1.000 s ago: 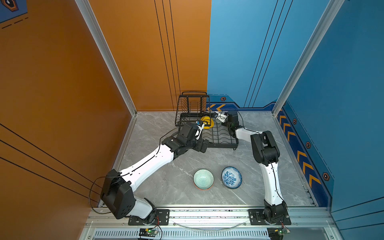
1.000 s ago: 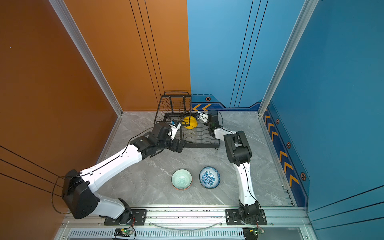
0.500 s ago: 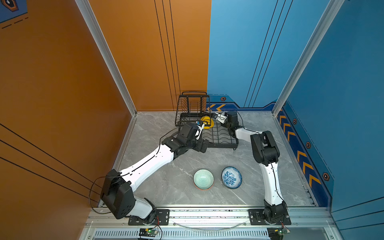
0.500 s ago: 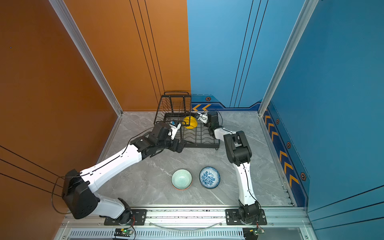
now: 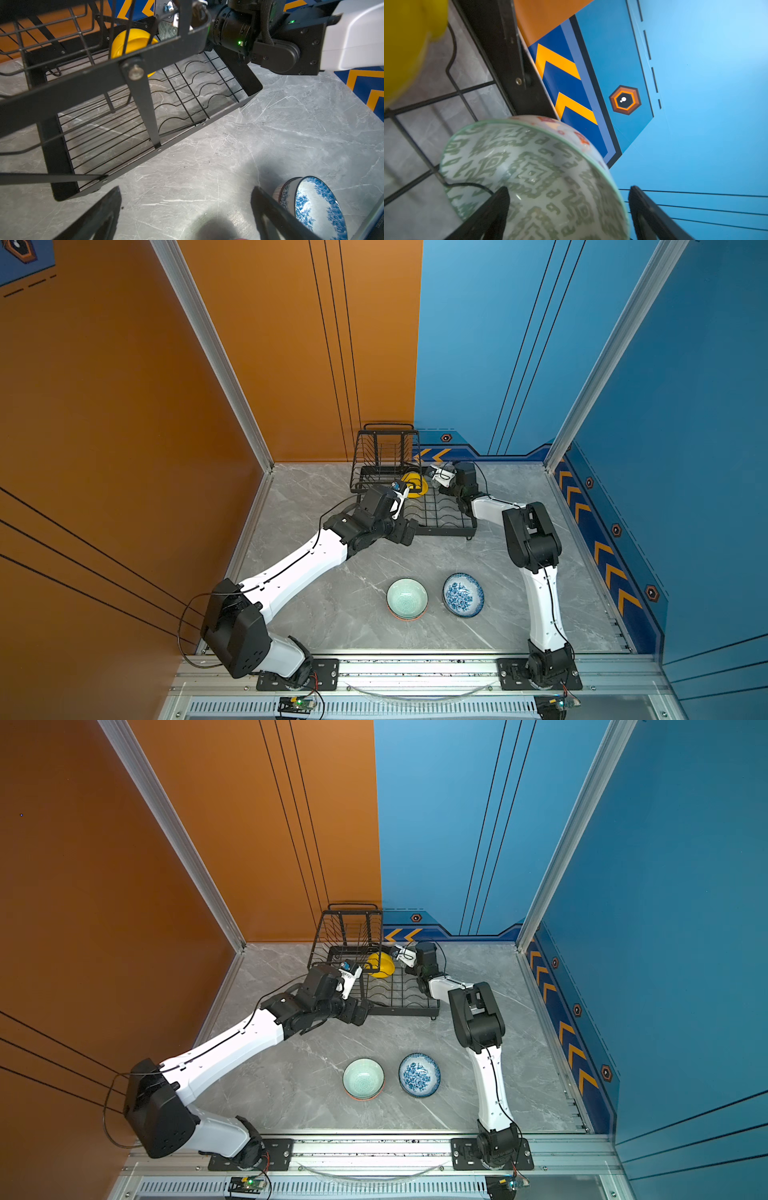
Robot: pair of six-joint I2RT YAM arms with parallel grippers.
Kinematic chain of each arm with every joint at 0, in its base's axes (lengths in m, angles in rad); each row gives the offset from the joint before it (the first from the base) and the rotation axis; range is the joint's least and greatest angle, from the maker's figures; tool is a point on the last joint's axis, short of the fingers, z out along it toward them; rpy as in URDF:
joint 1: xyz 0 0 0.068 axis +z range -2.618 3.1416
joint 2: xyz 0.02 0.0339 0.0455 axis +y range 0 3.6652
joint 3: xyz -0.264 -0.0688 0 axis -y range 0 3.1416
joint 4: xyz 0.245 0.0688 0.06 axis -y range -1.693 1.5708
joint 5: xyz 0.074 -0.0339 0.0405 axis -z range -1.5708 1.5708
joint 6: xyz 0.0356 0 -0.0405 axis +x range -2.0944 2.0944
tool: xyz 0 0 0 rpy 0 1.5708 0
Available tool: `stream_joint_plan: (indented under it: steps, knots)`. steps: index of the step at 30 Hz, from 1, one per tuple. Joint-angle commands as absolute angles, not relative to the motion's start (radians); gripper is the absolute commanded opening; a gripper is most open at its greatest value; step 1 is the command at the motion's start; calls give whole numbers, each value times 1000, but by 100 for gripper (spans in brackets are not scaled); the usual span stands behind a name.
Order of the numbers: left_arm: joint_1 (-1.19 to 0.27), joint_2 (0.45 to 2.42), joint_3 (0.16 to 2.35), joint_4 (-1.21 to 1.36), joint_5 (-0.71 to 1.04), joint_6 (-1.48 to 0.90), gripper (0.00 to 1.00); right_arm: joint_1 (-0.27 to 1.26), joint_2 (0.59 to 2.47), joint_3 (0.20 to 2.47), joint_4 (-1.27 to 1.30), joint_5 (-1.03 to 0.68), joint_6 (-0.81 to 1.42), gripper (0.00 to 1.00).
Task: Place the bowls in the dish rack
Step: 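Open and lift the right gripper while the left gripper moves toward the pale green bowl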
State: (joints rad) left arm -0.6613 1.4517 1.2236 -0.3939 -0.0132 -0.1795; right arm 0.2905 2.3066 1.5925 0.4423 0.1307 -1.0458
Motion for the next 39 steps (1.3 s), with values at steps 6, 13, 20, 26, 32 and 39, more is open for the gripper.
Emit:
stream_joint_plan:
  steps: [6,13,20,26,32,39]
  knots:
    - [-658,1406,1195,-411,-10,-172,98,286,2198,1517,542,154,-977,100]
    - [-658,1355,1160,-425,-33,-176,98,301,2089,1444,476,208,-870,100]
    - [-658,1310,1109,-416,-41,-198,98,337,1952,1396,313,273,-710,100]
    - [-660,1278,1053,-412,-43,-226,98,368,1875,1448,-24,333,-450,100]
    - [-665,1241,986,-412,-25,-250,98,355,1790,1450,-247,188,-190,100]
    - [-679,1207,938,-455,-33,-275,98,319,1739,1470,-454,18,1,100]
